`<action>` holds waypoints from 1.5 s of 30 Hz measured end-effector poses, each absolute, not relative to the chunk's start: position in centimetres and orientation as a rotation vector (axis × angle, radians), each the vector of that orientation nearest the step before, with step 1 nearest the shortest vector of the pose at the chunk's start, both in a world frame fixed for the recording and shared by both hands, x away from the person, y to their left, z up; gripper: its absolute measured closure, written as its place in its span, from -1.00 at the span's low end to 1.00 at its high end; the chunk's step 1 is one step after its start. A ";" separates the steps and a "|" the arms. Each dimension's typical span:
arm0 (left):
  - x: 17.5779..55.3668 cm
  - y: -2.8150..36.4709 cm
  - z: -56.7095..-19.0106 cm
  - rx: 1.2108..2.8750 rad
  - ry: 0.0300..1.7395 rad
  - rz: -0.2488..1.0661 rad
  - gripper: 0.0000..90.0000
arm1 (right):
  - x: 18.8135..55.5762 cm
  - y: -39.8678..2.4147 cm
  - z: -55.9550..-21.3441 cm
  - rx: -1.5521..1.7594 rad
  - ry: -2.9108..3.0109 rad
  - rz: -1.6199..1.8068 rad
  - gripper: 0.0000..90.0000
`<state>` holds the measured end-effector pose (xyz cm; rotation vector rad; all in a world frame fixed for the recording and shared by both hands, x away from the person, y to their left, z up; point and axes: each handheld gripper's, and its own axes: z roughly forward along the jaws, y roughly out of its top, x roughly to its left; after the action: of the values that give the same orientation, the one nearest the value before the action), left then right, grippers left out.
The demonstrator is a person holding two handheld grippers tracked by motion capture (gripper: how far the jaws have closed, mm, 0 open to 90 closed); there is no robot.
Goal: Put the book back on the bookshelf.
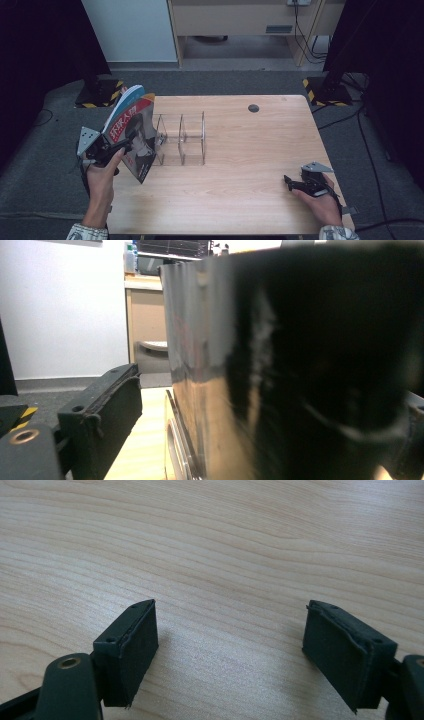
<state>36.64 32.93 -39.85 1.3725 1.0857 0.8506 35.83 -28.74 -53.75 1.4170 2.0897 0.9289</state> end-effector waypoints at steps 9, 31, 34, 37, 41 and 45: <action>36.1 32.5 -40.0 1.406 1.075 0.860 -0.94 | 35.8 -28.7 -53.8 1.418 2.090 0.929 -0.52; 33.5 32.7 -41.4 1.468 1.068 0.865 -0.96 | 35.8 -28.7 -53.8 1.419 2.090 0.929 -0.52; 33.1 33.0 -41.7 1.467 1.088 0.868 -0.95 | 35.8 -28.7 -53.8 1.418 2.090 0.929 -0.52; 32.7 33.1 -42.1 1.470 1.102 0.862 -0.95 | 35.8 -28.7 -53.7 1.420 2.090 0.928 -0.52; 31.8 33.0 -42.5 1.479 1.099 0.850 -0.95 | 35.8 -28.6 -53.7 1.425 2.090 0.929 -0.53; 31.5 32.7 -42.8 1.504 1.105 0.862 -0.97 | 35.9 -28.6 -53.8 1.421 2.091 0.930 -0.54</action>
<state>31.47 32.69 -42.80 1.5039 1.1049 0.8617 35.89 -28.63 -53.75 1.4210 2.0906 0.9298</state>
